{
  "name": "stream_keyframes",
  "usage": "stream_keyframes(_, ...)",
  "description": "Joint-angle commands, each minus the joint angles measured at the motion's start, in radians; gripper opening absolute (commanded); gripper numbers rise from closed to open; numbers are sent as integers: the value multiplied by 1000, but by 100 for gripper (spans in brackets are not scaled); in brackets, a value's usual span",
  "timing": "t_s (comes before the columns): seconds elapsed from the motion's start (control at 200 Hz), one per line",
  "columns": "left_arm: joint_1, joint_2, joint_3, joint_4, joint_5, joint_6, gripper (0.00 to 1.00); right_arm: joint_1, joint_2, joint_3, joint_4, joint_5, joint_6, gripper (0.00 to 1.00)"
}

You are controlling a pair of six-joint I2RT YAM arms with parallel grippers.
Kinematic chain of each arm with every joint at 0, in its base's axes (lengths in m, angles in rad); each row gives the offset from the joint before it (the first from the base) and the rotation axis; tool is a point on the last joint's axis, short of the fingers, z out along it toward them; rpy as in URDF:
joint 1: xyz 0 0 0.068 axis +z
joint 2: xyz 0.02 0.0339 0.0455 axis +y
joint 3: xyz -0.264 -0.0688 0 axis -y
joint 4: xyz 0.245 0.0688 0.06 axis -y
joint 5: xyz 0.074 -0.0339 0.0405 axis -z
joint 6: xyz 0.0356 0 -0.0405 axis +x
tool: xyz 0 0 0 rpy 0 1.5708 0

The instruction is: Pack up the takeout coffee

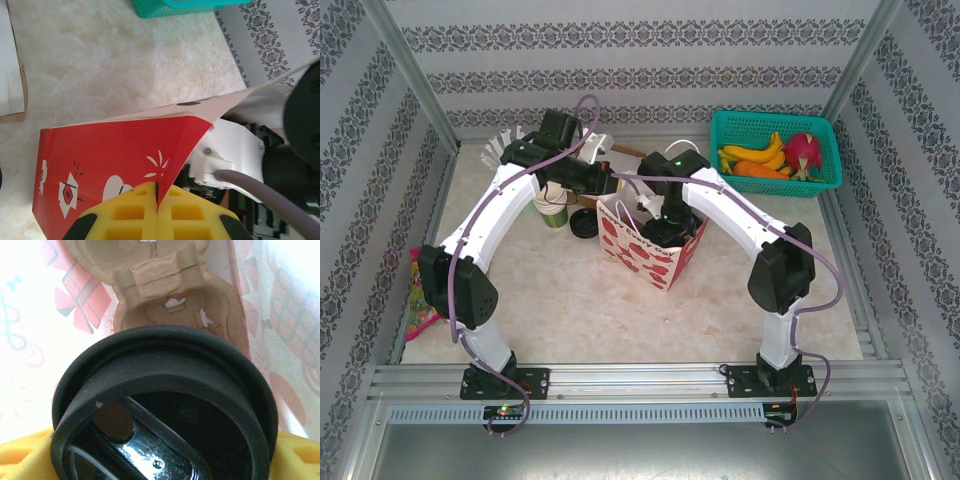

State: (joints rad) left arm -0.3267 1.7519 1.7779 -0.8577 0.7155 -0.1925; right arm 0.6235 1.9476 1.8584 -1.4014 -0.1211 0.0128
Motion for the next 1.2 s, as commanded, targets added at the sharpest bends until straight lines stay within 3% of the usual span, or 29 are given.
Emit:
stream_keyframes(0.0, 8, -3, -5, 29, 40, 1, 0, -4, 26, 26, -7, -11, 42, 57)
stream_keyframes(0.609, 8, 6, 8, 8, -6, 24, 0, -14, -94, -125, 62, 49, -22, 56)
stream_keyframes(1.194, 8, -13, 2, 4, 22, 28, 0, -21, -61, -135, 84, 38, -17, 55)
